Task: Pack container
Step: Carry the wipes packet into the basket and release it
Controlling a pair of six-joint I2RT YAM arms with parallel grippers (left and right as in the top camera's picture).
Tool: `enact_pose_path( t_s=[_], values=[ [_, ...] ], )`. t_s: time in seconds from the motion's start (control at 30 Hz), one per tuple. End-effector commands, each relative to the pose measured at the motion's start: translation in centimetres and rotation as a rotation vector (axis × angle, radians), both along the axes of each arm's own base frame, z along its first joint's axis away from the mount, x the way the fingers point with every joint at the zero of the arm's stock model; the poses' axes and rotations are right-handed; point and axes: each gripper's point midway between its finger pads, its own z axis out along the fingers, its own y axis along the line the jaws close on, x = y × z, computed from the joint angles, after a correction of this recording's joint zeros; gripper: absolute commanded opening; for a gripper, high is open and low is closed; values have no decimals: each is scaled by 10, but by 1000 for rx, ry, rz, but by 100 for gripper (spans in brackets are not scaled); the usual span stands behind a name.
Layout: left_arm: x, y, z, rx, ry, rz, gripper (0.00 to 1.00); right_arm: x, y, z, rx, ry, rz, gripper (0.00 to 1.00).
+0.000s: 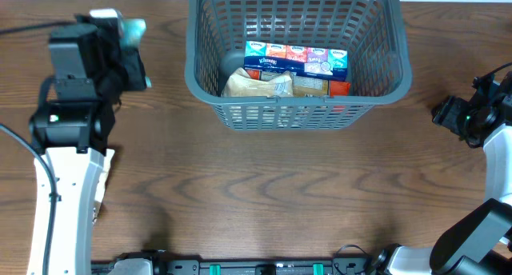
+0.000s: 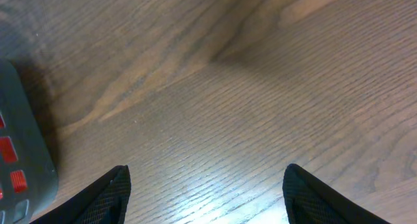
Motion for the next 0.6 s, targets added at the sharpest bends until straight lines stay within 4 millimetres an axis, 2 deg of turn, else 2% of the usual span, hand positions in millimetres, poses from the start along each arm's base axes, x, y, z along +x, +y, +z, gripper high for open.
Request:
enact_pose_path(
  t_s=[0.0, 0.17, 0.27, 0.3, 0.43, 0.57],
  values=[
    [5, -5, 55, -13, -152, 2, 6, -1, 0, -4, 6, 9, 12, 67],
    [16, -41, 102, -12, -312, -111, 6, -1, 0, -5, 7, 10, 12, 67],
    [22, -69, 115, 3, -364, -191, 6, -1, 0, -5, 7, 10, 12, 67],
    [25, -84, 118, 20, -383, -233, 6, -2, 0, -5, 7, 10, 12, 67],
    [35, -129, 115, 108, -425, -367, 6, -2, 1, -5, 8, 11, 12, 67],
    [44, -178, 89, 256, -411, -536, 6, -3, 1, -6, 12, 18, 13, 67]
  ],
)
